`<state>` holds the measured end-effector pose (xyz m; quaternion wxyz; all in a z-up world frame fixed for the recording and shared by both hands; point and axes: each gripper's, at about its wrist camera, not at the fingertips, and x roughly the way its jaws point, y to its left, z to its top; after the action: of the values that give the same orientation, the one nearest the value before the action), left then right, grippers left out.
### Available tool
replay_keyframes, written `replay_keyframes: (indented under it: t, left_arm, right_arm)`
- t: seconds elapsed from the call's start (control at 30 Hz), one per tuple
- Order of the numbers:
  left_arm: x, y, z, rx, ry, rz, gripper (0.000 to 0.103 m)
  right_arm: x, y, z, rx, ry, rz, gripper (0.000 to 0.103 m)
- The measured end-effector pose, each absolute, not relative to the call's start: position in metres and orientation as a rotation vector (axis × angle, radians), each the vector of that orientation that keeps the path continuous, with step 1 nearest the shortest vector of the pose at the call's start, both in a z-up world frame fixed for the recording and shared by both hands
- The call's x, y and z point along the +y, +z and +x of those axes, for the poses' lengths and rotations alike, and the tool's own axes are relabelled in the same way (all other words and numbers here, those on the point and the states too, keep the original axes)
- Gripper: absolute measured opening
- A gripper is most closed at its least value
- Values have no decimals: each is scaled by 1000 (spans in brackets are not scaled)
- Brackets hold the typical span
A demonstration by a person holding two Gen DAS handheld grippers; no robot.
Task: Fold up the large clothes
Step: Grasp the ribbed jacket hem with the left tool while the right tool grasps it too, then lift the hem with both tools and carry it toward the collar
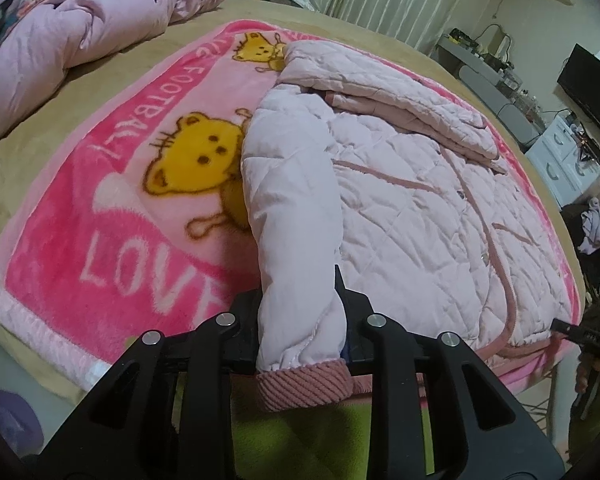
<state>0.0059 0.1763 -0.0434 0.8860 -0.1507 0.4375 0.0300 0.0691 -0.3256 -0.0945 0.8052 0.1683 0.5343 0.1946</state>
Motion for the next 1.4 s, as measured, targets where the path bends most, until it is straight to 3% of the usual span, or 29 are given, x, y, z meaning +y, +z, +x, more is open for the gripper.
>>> replay_keyframes:
  t: [0.07,0.13,0.23,0.37,0.53,0.83,1.4]
  left_arm:
    - [177,-46,4,918,64,-315,22]
    - [179,-49,2,926,70,-323,24]
    - [184,-55,-3,939,75,-349,31]
    - [189,-65,-8,960,61,-408,39]
    - [190,-72,-7,971,57,-429,39]
    - [181,-63,-5,925,66,-405,14]
    - [164,5,15,775,92,-290,13]
  right_arm:
    - [-322,-88,71,1125,426,360,33]
    - [-318,-80,71,1098,436,350,25]
    - [-318,-63,70,1033,460,361,20]
    - [-320,-49,71,971,483,378,18]
    - [-322,-31,74,891,509,406,18]
    - [-322,-20,75,834,515,412,17]
    - [-321,13,97,704,495,404,15]
